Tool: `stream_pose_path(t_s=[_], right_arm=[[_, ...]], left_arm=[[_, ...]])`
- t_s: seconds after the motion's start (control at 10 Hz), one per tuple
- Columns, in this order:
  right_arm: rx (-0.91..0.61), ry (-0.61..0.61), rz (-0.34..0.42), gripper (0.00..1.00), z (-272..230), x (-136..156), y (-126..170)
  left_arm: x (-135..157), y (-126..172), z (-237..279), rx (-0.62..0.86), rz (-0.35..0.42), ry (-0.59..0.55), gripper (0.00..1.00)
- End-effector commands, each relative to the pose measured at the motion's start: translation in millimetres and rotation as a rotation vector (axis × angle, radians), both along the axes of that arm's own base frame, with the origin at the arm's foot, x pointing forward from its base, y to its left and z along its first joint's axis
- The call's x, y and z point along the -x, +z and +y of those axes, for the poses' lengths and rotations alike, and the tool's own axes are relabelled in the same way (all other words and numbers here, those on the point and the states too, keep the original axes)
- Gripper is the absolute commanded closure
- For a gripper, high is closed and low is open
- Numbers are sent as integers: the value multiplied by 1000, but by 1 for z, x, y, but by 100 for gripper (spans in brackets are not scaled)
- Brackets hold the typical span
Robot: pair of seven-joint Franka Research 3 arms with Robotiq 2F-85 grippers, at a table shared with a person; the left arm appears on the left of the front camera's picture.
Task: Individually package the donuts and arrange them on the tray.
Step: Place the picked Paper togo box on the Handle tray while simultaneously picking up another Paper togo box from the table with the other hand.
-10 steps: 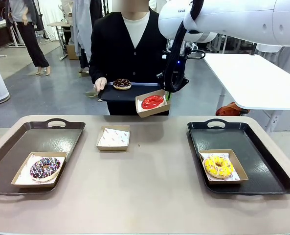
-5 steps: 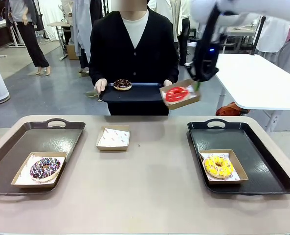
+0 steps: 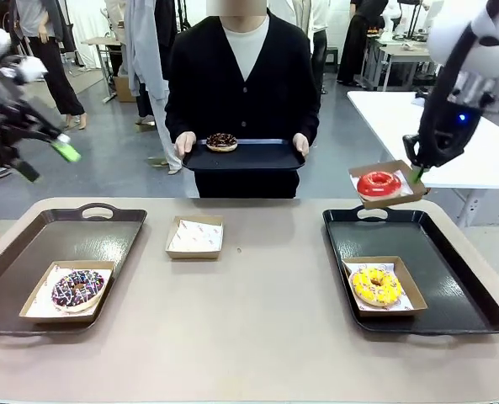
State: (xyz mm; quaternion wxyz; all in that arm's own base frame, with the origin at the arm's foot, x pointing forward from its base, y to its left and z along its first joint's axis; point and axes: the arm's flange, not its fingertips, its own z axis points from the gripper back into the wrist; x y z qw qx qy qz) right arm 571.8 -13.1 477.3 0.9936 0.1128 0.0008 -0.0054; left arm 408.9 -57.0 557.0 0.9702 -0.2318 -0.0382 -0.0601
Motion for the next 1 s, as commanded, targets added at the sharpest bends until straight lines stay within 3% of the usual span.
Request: stream_pose_path(t_s=[0.0, 0.3, 0.5, 0.9], right_arm=[[-94, -7, 4, 99, -9, 0, -35], [-117, 7, 44, 99, -7, 6, -68], [-122, 11, 46, 99, -3, 5, -74], [-127, 25, 68, 99, 11, 2, -90]], left_arm=[[-35, -21, -44, -193, 35, -1, 0], [-67, -57, -99, -381, 49, -22, 0], [-79, -93, -113, -416, 22, -17, 0], [-104, -132, -147, -373, -47, -45, 0]])
